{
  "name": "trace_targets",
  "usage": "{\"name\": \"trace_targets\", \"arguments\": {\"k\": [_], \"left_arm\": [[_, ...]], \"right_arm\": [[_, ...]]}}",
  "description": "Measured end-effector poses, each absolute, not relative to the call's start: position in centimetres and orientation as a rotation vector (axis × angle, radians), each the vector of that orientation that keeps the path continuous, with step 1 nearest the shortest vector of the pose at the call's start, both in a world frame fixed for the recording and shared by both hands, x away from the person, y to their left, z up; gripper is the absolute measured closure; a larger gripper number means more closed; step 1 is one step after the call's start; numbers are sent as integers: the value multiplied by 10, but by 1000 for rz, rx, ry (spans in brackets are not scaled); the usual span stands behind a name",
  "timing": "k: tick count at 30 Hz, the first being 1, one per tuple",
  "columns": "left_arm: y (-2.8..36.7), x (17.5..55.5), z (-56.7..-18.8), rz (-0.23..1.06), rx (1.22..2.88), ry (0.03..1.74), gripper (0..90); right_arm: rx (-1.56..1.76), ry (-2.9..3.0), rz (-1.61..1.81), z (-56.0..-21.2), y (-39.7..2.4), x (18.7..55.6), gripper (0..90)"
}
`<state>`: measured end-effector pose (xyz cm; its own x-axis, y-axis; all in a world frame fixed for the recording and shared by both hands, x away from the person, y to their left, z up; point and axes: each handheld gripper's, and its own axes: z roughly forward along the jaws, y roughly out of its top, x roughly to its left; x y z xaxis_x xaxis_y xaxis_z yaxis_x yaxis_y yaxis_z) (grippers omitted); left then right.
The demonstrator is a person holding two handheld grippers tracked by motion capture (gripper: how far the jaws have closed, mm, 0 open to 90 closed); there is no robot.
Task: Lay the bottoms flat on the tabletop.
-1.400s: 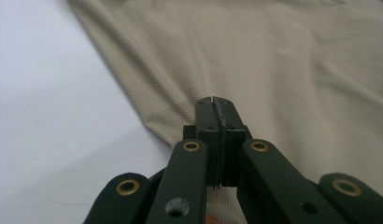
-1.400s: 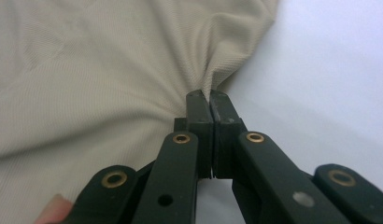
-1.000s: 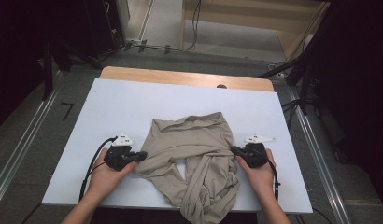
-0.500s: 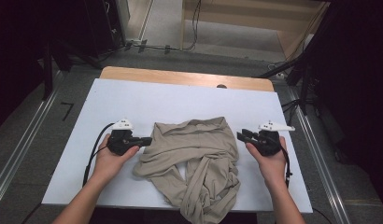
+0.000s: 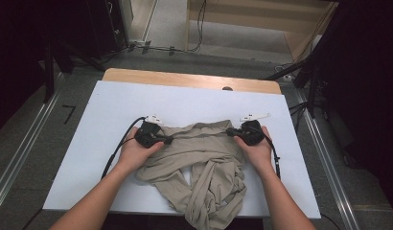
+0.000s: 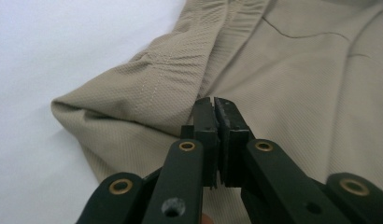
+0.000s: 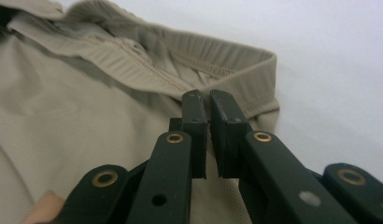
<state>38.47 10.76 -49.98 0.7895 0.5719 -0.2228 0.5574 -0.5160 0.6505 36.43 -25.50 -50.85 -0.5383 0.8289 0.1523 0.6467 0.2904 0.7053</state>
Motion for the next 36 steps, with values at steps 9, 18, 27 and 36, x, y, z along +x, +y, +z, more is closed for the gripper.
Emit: {"name": "trace_targets", "arguments": {"k": [9,18,27,36], "left_arm": [[108,434,-498,66,2099,998,861],[123,465,-479,140,1937,1097,588],[134,450,-476,95,1981,1039,400],[128,453,-482,105,2001,1092,372]], "right_arm": [[1366,2347,1007,-513,-254,395,808],[1464,2231,952,-503,-254,421,606],[1488,2157,1088,-490,-278,412,491],[1514,2143,1100,-490,-285,411,473]]}}
